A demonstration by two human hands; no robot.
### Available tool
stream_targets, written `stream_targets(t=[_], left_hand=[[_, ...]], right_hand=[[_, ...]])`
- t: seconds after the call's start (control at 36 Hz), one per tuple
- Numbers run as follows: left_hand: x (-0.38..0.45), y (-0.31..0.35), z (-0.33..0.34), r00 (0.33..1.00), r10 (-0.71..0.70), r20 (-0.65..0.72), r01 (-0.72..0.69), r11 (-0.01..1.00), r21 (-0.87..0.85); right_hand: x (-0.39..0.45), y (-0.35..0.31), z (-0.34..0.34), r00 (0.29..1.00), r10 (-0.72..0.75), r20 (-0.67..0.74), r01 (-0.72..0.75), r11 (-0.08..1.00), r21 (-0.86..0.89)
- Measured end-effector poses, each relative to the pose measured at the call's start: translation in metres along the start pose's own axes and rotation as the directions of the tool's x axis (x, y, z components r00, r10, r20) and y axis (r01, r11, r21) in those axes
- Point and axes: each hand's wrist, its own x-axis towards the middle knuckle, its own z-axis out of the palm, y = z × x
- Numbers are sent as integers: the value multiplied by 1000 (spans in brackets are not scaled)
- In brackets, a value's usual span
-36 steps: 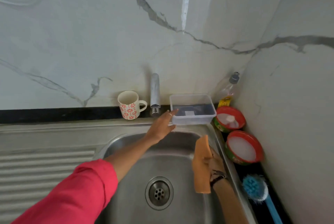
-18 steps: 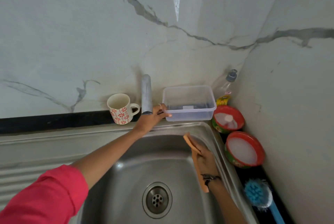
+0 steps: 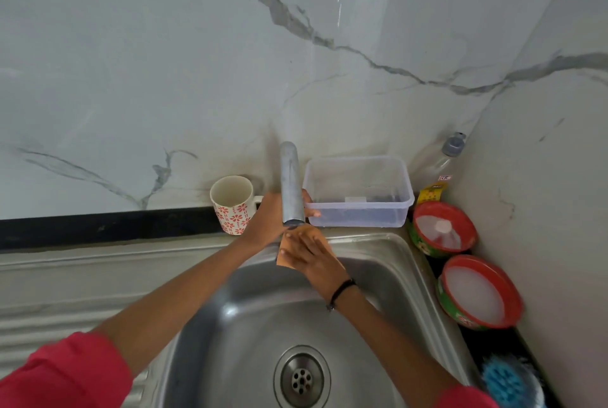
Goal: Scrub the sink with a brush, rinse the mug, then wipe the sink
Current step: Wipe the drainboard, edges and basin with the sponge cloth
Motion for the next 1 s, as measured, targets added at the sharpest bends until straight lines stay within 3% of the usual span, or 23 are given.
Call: stream_targets(t=[0.06,0.14,0.19,0.28,0.61,0.78,0.89,1.0], left_hand=[[-1,1,-1,999,-35,-12,35,999,2],[-2,1,-4,999,-34,10,34,998,59],[-1,-1,-4,998,-58,16,57,997,61],[-1,-2,-1,994,-112,-7,112,994,4],[2,-28,15,982,-184,36,185,982,-28],[2,-26,27,986,-164,3,164,986,20],[1,-16,31,991,-124,41,121,989,82],[3,-18,36,996,-89,-17,90,984,154]], right_hand=[[2,-1,-6,994,-30,104,34,999,-37],[-3,3,-11,999,-9,41,17,979,-202],[-5,3,-15,983,133,130,-104,972,-210],[-12,7,-15,959,253,132,-205,933,-296],[-38,22,-29,851,503,152,-458,852,-253],[-51,35,-25,777,624,76,-590,766,-256],[-55,43,-19,670,741,47,-714,660,-233],[-53,40,-21,583,811,42,-776,571,-267]])
